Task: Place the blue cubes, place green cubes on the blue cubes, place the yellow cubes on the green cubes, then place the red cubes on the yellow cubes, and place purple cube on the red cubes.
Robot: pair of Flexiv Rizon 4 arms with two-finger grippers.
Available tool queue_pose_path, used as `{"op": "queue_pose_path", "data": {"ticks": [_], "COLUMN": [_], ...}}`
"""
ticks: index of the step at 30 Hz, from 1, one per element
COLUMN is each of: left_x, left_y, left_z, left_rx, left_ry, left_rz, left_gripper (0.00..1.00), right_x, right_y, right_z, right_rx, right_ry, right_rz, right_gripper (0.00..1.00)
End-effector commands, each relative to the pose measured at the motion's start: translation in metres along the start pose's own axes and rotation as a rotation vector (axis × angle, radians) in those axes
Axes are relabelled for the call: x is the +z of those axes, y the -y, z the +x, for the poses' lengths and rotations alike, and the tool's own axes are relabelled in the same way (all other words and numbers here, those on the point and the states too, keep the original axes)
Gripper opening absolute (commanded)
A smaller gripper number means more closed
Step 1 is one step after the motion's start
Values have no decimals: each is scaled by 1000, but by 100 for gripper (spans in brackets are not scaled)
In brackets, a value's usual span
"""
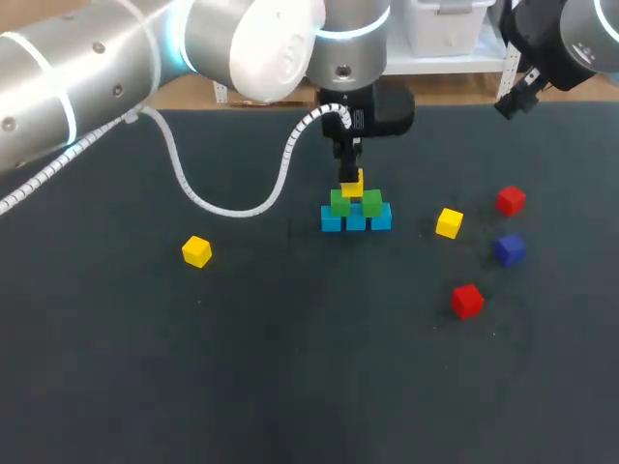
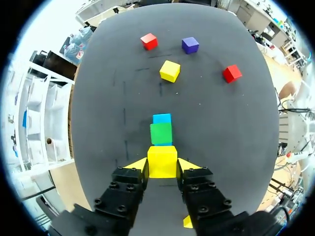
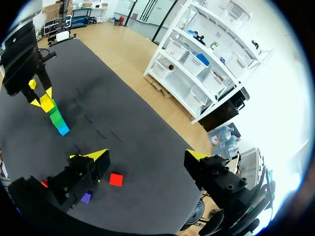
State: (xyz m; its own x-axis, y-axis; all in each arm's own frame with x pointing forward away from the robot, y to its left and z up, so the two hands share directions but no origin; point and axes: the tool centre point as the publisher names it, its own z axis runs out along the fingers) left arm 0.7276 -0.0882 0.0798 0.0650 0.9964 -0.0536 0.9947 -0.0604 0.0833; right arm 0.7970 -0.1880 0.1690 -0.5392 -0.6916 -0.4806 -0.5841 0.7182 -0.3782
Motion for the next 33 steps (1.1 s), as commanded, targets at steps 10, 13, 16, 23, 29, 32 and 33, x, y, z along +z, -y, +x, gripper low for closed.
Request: {"op": "queue_pose_path", "data": {"ticks": [10, 13, 16, 23, 29, 32, 33], "left_x": [7, 6, 4, 9, 10, 10, 10], "left_y": [-8, -9, -10, -11, -8, -7, -7], "left_z": [-9, -11, -13, -12, -9, -8, -7], "left_rx": [29, 42, 45, 24, -3, -12, -16], "left_ry": [-13, -18, -20, -28, -27, -30, -35], "left_rz": [57, 76, 80, 96, 98, 96, 97], "left_gripper": [0, 0, 0, 0, 0, 0, 0], "right_x": [0, 0, 0, 0, 0, 0, 0], "right_y": [-1, -1, -1, -1, -1, -1, -1], "right_z": [1, 1, 1, 1, 1, 1, 1], "right_rx": [1, 1, 1, 1, 1, 1, 1], "right_ry": [3, 3, 3, 3, 3, 3, 3], "right_rz": [6, 6, 6, 6, 6, 6, 6], "right_gripper": [100, 100, 100, 100, 100, 100, 100]}}
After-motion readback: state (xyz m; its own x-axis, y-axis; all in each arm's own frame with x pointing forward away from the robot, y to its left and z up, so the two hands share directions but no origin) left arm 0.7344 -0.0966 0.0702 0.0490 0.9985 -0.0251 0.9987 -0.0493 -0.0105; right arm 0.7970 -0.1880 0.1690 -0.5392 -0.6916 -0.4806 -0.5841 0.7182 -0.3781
